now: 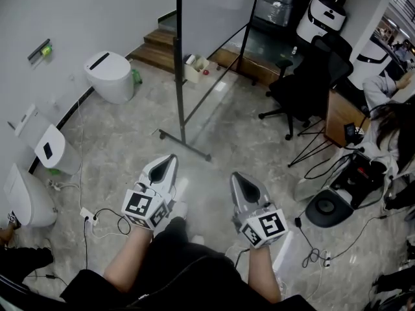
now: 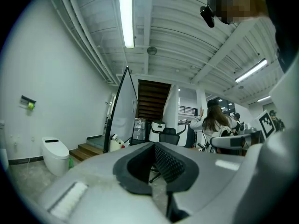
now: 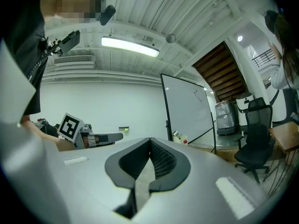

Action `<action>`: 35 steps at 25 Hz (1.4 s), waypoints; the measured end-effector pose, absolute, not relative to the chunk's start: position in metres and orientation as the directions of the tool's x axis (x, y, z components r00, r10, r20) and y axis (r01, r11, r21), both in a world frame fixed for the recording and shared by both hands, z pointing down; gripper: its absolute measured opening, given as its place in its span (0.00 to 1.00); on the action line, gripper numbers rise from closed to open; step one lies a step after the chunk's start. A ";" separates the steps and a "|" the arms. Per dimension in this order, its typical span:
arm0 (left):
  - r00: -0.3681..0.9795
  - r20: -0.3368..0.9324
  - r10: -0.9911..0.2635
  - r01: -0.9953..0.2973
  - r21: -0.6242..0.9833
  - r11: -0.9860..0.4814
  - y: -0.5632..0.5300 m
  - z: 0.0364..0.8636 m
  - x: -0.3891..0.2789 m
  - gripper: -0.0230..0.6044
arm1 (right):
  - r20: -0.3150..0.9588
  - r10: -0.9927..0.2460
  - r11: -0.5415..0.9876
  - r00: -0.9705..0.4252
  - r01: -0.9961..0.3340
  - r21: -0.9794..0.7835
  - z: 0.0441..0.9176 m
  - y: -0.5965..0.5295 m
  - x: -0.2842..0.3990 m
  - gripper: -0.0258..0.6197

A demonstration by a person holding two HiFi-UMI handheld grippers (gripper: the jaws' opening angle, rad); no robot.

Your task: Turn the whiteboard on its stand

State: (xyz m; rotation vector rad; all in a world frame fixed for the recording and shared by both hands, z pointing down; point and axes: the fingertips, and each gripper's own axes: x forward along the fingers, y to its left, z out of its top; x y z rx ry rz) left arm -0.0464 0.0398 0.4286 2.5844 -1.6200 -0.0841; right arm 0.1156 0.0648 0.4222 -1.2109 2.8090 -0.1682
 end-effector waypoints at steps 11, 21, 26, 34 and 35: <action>0.506 0.004 -0.863 -0.856 0.128 -0.501 -0.044 0.436 -0.062 0.04 | -0.023 -0.758 0.649 -0.652 -0.751 -0.122 0.420 -0.007 0.087 0.05; 0.598 -0.010 -0.801 -0.796 0.104 -0.596 -0.130 0.424 -0.067 0.04 | -0.044 -0.817 0.577 -0.575 -0.810 -0.104 0.397 -0.076 0.073 0.05; 0.648 -0.006 -0.761 -0.758 0.082 -0.647 -0.163 0.424 -0.069 0.04 | -0.063 -0.842 0.539 -0.535 -0.838 -0.085 0.388 -0.093 0.067 0.05; 0.685 -0.028 -0.728 -0.724 0.086 -0.684 -0.195 0.420 -0.082 0.04 | -0.068 -0.868 0.495 -0.491 -0.867 -0.057 0.387 -0.118 0.048 0.05; 0.689 -0.032 -0.725 -0.720 0.085 -0.688 -0.197 0.420 -0.084 0.04 | -0.070 -0.869 0.493 -0.489 -0.868 -0.056 0.386 -0.122 0.046 0.05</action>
